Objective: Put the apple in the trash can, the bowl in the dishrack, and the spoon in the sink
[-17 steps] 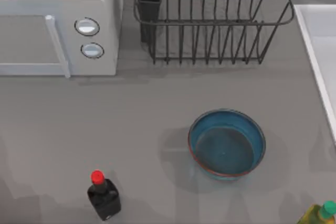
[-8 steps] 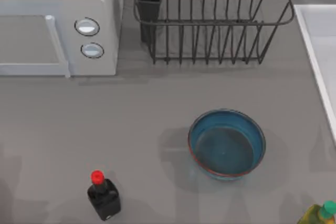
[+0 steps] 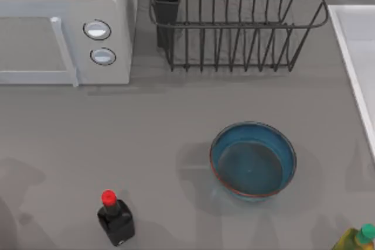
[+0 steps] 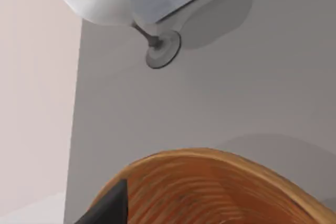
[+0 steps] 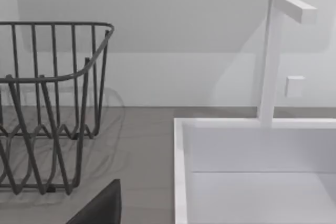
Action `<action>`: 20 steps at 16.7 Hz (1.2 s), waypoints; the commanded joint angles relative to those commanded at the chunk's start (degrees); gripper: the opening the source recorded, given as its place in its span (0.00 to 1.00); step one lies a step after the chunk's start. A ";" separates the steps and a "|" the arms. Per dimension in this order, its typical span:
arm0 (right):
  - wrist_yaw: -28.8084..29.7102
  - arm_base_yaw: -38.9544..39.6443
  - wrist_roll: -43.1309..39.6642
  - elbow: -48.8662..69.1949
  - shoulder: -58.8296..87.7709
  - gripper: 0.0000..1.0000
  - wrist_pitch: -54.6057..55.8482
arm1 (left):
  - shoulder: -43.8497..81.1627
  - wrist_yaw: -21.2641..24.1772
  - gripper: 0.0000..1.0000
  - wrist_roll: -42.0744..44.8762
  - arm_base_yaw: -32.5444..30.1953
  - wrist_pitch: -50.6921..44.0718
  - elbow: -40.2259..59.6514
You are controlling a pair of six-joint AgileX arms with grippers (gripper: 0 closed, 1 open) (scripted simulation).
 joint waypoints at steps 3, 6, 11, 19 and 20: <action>0.00 0.00 0.00 0.00 0.00 1.00 0.00 | -8.24 1.57 1.00 -17.59 -4.10 4.93 -2.35; 0.00 0.00 0.00 0.00 0.00 1.00 0.00 | -14.91 2.84 1.00 -29.99 -7.64 8.77 -3.49; 0.00 0.00 0.00 0.00 0.00 1.00 0.00 | -20.28 3.78 1.00 -39.00 -10.64 11.80 -3.99; 0.05 0.60 0.62 1.73 1.77 1.00 -1.50 | -20.28 3.78 1.00 -39.00 -10.64 11.80 -3.99; 0.08 1.22 1.23 3.49 3.56 1.00 -2.99 | -20.28 3.78 1.00 -39.00 -10.64 11.80 -3.99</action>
